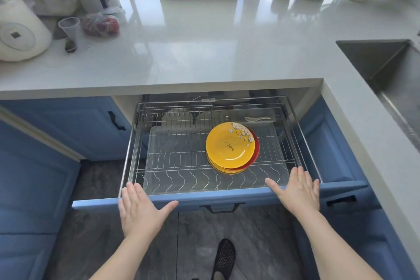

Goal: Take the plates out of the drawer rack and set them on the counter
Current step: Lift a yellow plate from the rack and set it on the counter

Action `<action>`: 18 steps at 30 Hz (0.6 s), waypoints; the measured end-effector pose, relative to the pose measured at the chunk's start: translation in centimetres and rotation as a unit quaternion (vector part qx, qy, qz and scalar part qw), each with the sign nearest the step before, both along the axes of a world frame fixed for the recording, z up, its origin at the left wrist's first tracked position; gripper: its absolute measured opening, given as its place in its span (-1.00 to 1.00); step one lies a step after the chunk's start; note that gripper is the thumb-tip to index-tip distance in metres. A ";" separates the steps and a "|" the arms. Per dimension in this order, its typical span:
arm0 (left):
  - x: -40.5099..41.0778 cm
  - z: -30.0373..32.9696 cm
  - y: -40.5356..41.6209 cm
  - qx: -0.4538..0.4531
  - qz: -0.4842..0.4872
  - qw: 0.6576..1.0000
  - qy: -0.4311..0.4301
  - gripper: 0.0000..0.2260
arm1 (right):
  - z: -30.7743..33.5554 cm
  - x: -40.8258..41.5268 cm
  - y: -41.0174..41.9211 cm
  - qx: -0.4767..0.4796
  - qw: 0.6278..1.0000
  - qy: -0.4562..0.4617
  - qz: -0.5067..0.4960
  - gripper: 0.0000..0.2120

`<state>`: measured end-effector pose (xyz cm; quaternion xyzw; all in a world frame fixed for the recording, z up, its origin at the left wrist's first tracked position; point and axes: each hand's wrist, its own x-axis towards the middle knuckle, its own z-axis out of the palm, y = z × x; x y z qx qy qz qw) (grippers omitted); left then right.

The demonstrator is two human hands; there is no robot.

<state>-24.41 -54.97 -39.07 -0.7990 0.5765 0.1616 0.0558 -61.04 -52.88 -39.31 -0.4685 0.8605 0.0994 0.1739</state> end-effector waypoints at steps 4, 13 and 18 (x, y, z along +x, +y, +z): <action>0.2 -0.1 -0.2 0.006 -0.002 1.000 0.002 0.13 | 0.0 0.0 0.0 -0.001 1.000 -0.003 0.000 0.08; -2.7 0.3 -3.6 0.016 -0.068 0.997 0.039 0.05 | 0.6 -1.6 -3.1 0.012 0.997 -0.070 0.040 0.04; -6.9 -1.2 -8.6 0.020 -0.162 0.980 0.113 0.06 | -0.6 -3.1 -8.0 -0.009 0.985 -0.137 0.106 0.06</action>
